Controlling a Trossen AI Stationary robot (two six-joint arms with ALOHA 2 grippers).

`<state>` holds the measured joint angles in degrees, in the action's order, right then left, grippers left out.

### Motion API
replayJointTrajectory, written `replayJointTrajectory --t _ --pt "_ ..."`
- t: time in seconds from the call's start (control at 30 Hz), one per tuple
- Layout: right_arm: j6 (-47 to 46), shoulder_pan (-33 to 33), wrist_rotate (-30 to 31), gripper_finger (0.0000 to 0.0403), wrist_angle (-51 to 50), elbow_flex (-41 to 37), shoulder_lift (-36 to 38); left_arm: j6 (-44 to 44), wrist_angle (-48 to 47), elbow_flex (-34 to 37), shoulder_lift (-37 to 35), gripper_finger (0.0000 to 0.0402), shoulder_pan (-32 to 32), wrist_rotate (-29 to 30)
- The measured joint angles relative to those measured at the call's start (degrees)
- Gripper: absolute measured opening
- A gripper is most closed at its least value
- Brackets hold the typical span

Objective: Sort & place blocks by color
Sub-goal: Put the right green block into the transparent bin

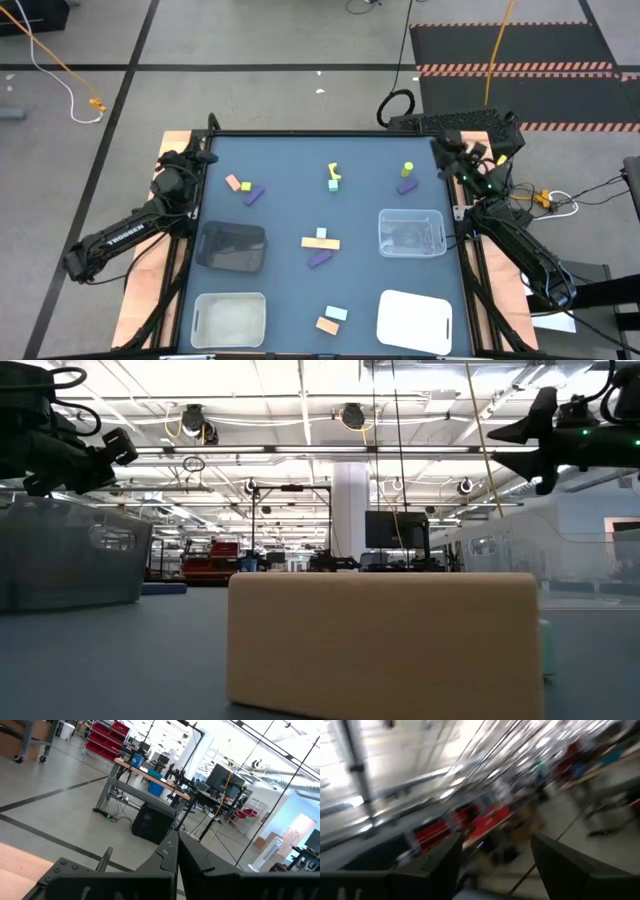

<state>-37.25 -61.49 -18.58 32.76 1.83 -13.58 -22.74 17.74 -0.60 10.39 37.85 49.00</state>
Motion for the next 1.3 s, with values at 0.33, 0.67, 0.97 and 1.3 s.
replayJointTrajectory --t 0.33,0.67,0.97,1.3 --pt "-5.1 2.3 -10.2 0.0228 -2.8 0.0 0.0 0.0 0.0 0.0 0.0 0.0010 0.0 0.0" --pt "-2.5 4.2 -13.0 0.0228 -1.6 0.0 0.0 0.0 0.0 0.0 0.0 0.0010 0.0 0.0" --pt "4.8 4.2 -9.5 0.0228 -0.6 2.5 -0.7 0.0 0.0 0.0 0.0 0.0010 0.0 0.0" --pt "11.4 4.2 -6.7 0.0228 -0.6 7.0 -6.9 0.0 0.0 0.0 0.0 0.0010 0.0 0.0"
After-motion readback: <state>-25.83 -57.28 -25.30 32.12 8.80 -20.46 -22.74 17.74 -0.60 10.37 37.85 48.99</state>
